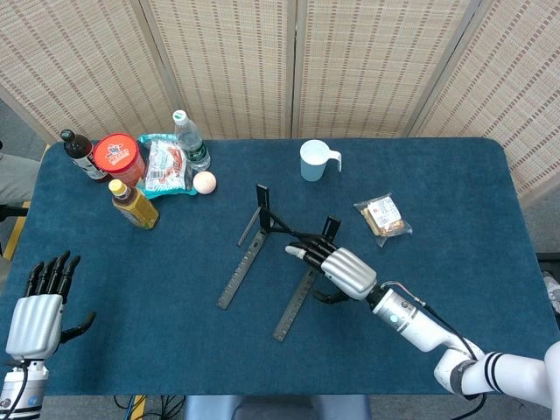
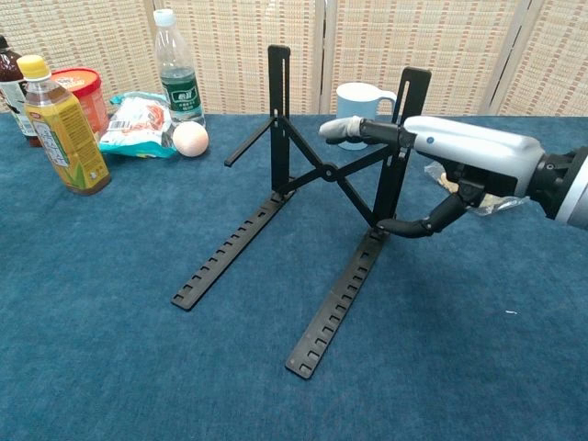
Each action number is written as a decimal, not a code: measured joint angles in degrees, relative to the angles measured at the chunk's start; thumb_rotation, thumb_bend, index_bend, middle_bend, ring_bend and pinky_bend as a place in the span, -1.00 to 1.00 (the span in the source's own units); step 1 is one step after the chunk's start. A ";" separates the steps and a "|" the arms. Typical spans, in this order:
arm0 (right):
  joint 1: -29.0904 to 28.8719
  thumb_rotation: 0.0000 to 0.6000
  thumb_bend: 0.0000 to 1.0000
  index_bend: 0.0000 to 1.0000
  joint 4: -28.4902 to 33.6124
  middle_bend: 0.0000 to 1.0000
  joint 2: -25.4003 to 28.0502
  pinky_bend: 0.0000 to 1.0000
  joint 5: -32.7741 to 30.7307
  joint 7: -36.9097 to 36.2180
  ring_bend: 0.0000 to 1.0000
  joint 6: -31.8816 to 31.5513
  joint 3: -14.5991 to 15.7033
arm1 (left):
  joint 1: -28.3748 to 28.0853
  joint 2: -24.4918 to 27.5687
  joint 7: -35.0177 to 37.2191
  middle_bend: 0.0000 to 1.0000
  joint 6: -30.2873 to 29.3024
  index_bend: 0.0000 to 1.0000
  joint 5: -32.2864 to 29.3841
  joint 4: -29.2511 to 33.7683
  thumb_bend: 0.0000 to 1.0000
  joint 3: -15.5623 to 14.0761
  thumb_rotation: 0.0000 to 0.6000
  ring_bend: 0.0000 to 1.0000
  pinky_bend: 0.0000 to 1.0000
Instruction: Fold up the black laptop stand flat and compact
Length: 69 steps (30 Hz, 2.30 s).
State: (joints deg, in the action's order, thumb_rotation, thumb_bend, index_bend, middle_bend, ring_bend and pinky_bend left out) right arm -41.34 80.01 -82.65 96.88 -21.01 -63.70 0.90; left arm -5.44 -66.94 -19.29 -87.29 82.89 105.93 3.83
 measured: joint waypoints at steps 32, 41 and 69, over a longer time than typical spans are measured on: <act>-2.00 1.00 -0.50 -1.00 -13.11 -0.84 -6.74 -1.00 -2.14 0.50 -1.00 8.48 2.31 | 0.70 0.52 1.36 -1.00 -0.43 -1.00 -0.02 -0.29 -0.64 -0.16 1.00 -1.00 -1.00; -2.20 1.00 -0.50 -1.00 -8.76 -0.84 -5.13 -1.00 0.03 -0.76 -1.00 4.34 1.90 | 0.64 0.64 1.15 -1.00 -0.34 -1.00 -0.16 -0.15 -0.64 -0.04 1.00 -1.00 -1.00; -17.54 1.00 -0.74 -1.00 -4.18 -0.84 -11.06 -1.00 -10.66 -4.18 -1.00 17.05 -12.49 | 2.23 2.19 0.42 -1.00 -2.19 -1.00 2.51 2.49 -0.64 -1.46 1.00 -1.00 -1.00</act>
State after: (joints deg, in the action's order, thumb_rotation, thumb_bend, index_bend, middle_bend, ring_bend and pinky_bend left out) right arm -58.87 75.83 -93.71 86.22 -25.19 -46.65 -11.59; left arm -3.21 -64.74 -18.87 -89.48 85.40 108.42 2.37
